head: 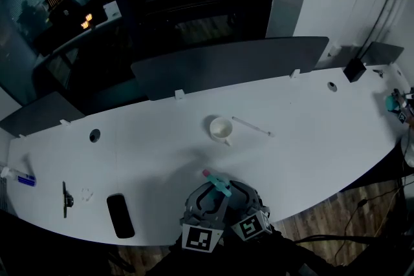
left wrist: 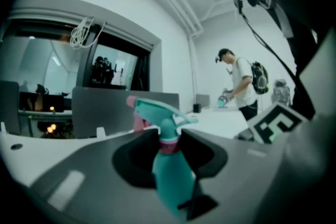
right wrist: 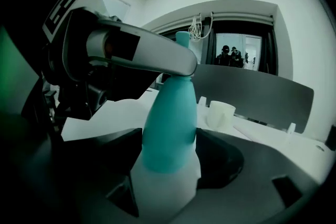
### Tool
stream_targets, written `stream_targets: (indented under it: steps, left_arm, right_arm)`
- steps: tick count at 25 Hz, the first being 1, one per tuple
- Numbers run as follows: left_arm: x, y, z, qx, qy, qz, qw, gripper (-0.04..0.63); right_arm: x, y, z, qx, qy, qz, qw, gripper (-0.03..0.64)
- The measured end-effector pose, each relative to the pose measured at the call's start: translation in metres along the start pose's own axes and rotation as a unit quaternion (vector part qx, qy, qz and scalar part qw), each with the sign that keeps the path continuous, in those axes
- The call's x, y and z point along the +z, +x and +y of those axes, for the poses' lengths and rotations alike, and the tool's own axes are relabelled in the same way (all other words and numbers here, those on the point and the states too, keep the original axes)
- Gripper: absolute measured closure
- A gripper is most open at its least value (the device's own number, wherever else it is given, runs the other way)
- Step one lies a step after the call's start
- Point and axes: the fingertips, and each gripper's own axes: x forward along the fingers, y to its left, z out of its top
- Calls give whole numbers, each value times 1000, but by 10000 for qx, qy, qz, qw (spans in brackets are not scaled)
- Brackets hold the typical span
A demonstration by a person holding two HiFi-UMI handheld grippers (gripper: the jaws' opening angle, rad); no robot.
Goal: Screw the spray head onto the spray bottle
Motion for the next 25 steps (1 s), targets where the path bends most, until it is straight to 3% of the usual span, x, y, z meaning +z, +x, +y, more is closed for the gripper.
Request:
stream_targets:
  steps: [3, 6, 8, 10, 12, 14, 16, 18, 22, 25]
  left_arm:
    - [1, -4, -2, -421, 169, -51, 9990, 462]
    - [0, -10, -9, -1136, 355, -63, 9929, 462]
    - [-2, -13, -12, -1443, 432, -34, 9886, 462]
    - [-3, -13, -11, -1445, 432, 9, 9886, 462]
    - [-4, -12, -8, -1240, 452, 39, 9912, 462]
    - [-5, -12, -6, -938, 443, 54, 9946, 461]
    - [-5, -11, -3, -603, 380, 54, 9974, 461]
    - [-5, -8, -1, -271, 290, 38, 9992, 462]
    - [-2, -2, 1, 218, -9, -8, 9998, 462]
    - [-2, 0, 3, 329, -102, -25, 9994, 462]
  right_arm:
    - [-11, -1, 5, 943, -359, -148, 9948, 288]
    - [-20, -3, 8, 2390, -829, -177, 9673, 290]
    - [-18, -1, 10, 3205, -741, 19, 9444, 290]
    - [-17, 1, 11, 3454, -518, 179, 9368, 288]
    - [-14, 1, 7, 3065, -281, 173, 9513, 288]
    - [-11, -7, -1, 2254, 108, 50, 9742, 288]
    - [-6, -17, -5, 1383, 578, -164, 9886, 288]
    - [-1, -22, -1, 741, 752, -153, 9943, 288]
    - [5, -6, 5, -118, 417, 188, 9989, 288]
    - [5, 4, -3, -375, 214, 200, 9989, 288]
